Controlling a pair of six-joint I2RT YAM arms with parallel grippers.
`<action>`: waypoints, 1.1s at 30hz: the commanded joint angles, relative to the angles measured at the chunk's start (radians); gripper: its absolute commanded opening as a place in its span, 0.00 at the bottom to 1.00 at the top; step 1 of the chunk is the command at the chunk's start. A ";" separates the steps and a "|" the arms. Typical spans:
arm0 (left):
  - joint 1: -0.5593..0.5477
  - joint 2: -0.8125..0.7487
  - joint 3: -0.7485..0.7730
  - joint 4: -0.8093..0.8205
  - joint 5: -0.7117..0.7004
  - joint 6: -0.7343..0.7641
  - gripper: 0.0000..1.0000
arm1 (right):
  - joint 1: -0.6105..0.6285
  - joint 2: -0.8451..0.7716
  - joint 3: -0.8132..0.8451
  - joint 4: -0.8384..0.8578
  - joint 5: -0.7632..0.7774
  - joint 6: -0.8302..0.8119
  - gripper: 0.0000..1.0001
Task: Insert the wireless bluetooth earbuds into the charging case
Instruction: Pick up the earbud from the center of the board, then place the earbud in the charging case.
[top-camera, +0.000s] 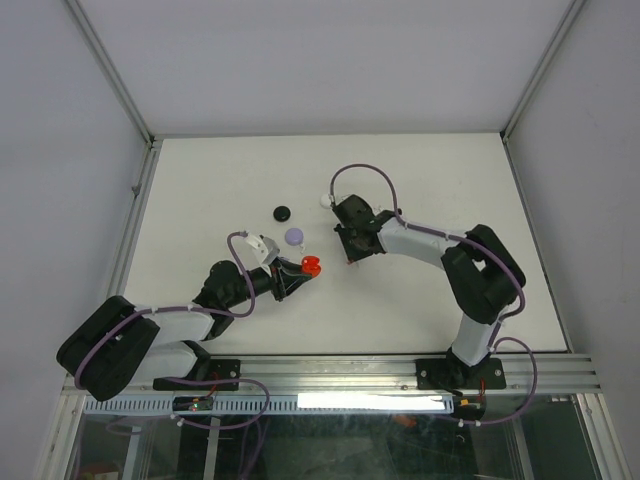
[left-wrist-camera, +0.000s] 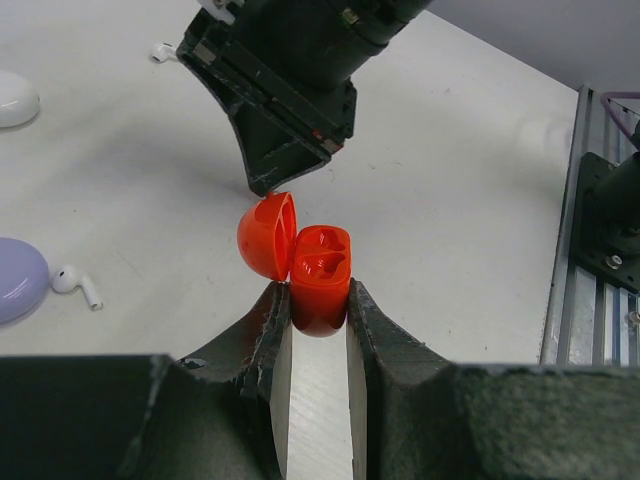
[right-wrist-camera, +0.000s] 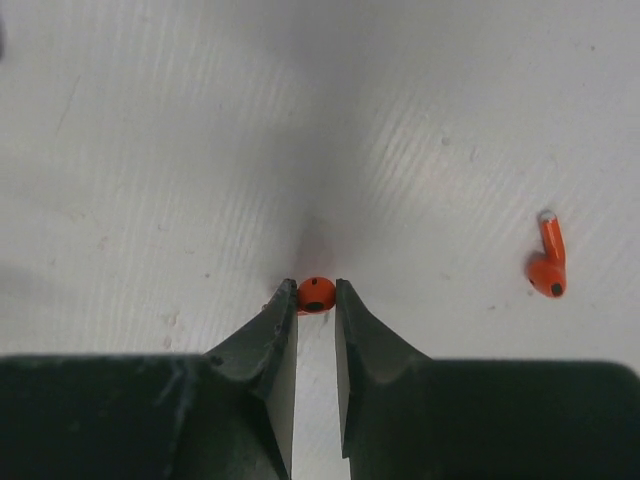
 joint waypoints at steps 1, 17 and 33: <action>0.008 -0.013 0.034 0.060 0.004 0.031 0.00 | 0.044 -0.176 -0.016 -0.002 0.091 -0.019 0.14; 0.009 0.047 0.042 0.267 0.136 0.164 0.00 | 0.392 -0.596 -0.140 0.223 0.430 -0.329 0.15; 0.008 0.019 0.101 0.243 0.169 0.089 0.00 | 0.604 -0.644 -0.275 0.525 0.535 -0.655 0.15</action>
